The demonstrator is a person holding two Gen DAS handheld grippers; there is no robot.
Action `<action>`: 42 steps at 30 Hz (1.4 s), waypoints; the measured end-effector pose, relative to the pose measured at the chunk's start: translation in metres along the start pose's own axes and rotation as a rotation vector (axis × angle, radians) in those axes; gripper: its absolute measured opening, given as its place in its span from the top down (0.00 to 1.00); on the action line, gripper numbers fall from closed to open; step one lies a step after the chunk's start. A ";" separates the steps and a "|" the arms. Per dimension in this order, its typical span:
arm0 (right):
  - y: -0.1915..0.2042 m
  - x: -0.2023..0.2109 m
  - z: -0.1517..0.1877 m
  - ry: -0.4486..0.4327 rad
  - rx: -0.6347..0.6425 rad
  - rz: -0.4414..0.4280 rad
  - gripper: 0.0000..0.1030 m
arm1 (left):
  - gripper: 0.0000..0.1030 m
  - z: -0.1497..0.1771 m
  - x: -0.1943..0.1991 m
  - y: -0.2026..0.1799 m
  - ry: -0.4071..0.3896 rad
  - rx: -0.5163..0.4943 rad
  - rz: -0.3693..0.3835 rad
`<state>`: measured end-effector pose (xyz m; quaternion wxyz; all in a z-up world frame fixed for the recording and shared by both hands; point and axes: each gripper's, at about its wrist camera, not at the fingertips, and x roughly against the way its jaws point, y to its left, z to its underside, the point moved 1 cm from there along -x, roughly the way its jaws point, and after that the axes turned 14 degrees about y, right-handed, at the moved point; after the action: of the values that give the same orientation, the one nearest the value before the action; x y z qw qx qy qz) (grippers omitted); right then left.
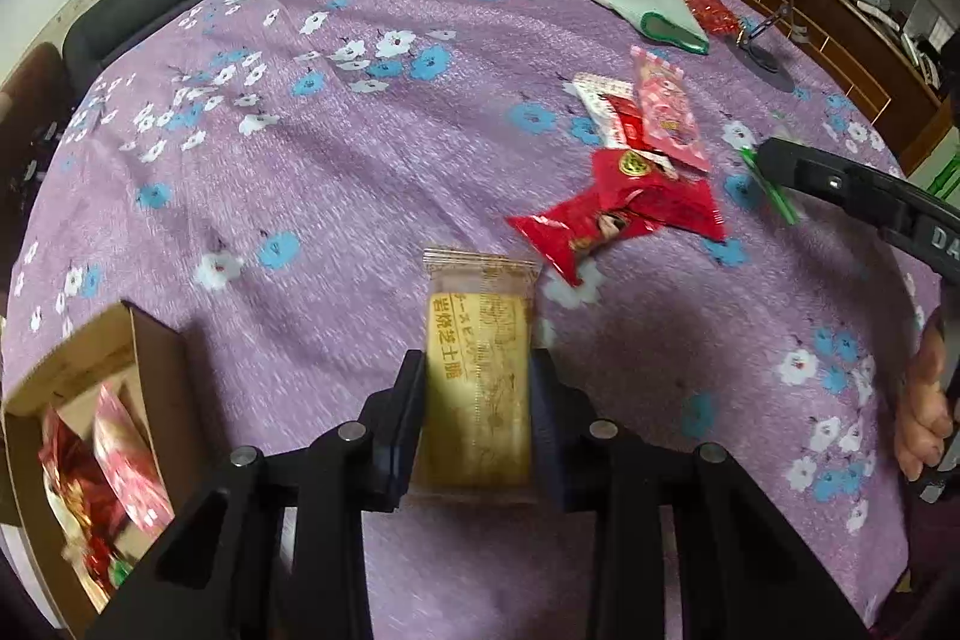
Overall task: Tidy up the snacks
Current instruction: 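Grasp the second yellow cake packet with the left tool while the right tool grasps the clear green-trimmed packet, then carry both packets into the cardboard tray and open both tools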
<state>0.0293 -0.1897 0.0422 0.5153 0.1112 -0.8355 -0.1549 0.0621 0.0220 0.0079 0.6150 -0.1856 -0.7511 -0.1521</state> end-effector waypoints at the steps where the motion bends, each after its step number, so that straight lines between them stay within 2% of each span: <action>1: 0.000 0.001 0.000 -0.004 0.001 -0.002 0.64 | 0.68 0.002 0.001 -0.001 -0.006 0.008 0.000; 5: 0.001 0.006 0.000 -0.028 0.004 -0.026 0.64 | 0.68 0.018 0.020 -0.004 -0.064 0.060 0.042; 11: 0.004 0.012 0.001 -0.052 0.017 -0.084 0.63 | 0.68 0.060 0.075 -0.010 -0.224 0.135 0.135; 16: 0.012 0.012 0.005 -0.064 0.044 -0.100 0.63 | 0.68 0.098 0.109 0.015 -0.335 0.251 0.173; 19: 0.021 0.013 0.010 -0.076 0.070 -0.092 0.63 | 0.68 0.127 0.120 0.038 -0.365 0.327 0.154; 25: 0.043 0.009 0.025 -0.054 0.116 -0.071 0.63 | 0.68 0.187 0.127 0.099 -0.380 0.505 0.080; 28: 0.066 0.013 0.034 -0.033 0.155 -0.088 0.63 | 0.68 0.212 0.121 0.126 -0.367 0.596 0.024; 33: 0.139 0.019 0.053 0.012 0.301 -0.133 0.63 | 0.68 0.242 0.106 0.160 -0.341 0.684 0.038; 42: 0.267 -0.009 0.097 0.143 0.549 -0.225 0.62 | 0.68 0.254 0.082 0.182 -0.294 0.731 0.051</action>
<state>-0.0607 0.0752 0.0934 0.5029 0.3489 -0.7903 0.0286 -0.0878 0.3063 0.0378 0.5301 0.0072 -0.8310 0.1687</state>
